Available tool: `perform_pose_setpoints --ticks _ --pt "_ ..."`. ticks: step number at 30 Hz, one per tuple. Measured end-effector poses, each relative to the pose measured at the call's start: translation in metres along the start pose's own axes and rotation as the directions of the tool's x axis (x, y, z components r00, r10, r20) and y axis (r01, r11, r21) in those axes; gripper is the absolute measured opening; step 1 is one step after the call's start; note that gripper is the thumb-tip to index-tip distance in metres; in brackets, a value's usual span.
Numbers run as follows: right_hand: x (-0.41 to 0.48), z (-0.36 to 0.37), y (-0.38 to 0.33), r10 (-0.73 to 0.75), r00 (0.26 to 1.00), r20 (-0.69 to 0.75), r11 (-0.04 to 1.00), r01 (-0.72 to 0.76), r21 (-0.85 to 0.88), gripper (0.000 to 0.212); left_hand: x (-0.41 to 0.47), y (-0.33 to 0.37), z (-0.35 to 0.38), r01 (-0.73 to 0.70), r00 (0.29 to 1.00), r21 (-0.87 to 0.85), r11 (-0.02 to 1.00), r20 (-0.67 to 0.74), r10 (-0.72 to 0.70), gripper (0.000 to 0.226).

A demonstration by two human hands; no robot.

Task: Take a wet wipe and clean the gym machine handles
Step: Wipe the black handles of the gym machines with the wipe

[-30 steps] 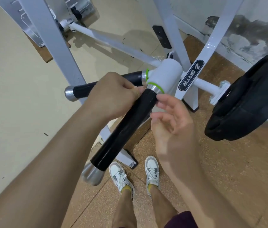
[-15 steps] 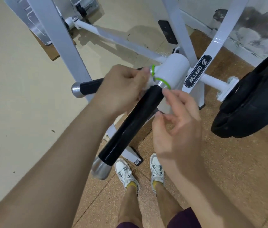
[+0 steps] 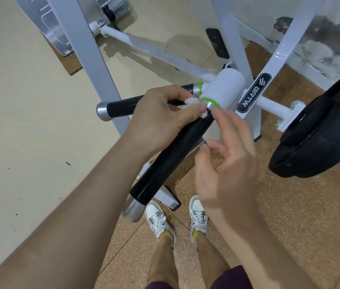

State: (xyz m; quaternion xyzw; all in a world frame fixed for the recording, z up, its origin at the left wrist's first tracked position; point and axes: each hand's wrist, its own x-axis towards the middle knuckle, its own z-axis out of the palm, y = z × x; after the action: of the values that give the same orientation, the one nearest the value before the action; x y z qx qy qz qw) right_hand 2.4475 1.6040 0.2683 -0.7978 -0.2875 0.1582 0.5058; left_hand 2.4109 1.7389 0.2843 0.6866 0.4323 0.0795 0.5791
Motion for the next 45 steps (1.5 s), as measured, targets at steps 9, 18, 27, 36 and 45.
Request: perform_pose_setpoints --ticks 9,18,27,36,45 --pt "-0.019 0.006 0.0 0.066 0.988 0.139 0.996 -0.074 0.053 0.056 -0.01 -0.004 -0.028 0.107 0.98 0.181 0.978 0.144 -0.134 0.017" --pt "-0.013 0.001 -0.013 0.208 0.942 0.265 0.976 -0.183 -0.115 0.099 -0.017 -0.01 -0.016 0.151 0.988 -0.005 0.989 -0.024 -0.151 0.017" --pt "-0.017 0.003 -0.016 0.15 0.952 0.268 0.977 -0.101 -0.187 0.104 -0.014 -0.001 -0.015 0.041 0.999 0.036 0.998 -0.016 -0.04 0.007" --pt "-0.008 -0.007 -0.022 0.091 0.941 0.325 0.964 -0.001 -0.268 0.091 -0.03 -0.01 -0.038 0.056 0.994 0.149 0.987 0.082 -0.069 0.004" --pt "-0.004 -0.006 -0.013 0.33 0.926 0.182 0.899 -0.367 0.238 0.077 -0.049 -0.027 -0.041 0.115 0.993 -0.004 0.993 -0.001 -0.115 0.008"
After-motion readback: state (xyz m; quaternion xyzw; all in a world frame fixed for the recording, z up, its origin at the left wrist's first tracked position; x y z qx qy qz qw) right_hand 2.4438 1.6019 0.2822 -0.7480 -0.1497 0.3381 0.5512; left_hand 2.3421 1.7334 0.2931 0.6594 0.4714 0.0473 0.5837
